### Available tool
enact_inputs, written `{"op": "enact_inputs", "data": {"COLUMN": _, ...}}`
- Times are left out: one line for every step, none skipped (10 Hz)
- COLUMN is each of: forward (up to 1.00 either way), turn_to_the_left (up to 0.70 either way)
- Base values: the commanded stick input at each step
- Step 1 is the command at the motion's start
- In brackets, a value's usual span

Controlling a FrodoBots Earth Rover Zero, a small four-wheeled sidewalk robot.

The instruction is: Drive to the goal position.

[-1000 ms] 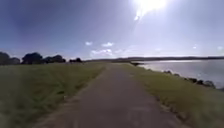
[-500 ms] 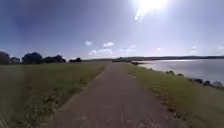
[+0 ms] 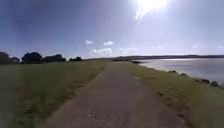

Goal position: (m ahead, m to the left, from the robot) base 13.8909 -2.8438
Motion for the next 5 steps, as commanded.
{"op": "enact_inputs", "data": {"forward": 0.70, "turn_to_the_left": 0.00}}
{"op": "enact_inputs", "data": {"forward": 0.70, "turn_to_the_left": 0.00}}
{"op": "enact_inputs", "data": {"forward": 0.70, "turn_to_the_left": 0.00}}
{"op": "enact_inputs", "data": {"forward": 0.70, "turn_to_the_left": -0.10}}
{"op": "enact_inputs", "data": {"forward": 0.70, "turn_to_the_left": -0.26}}
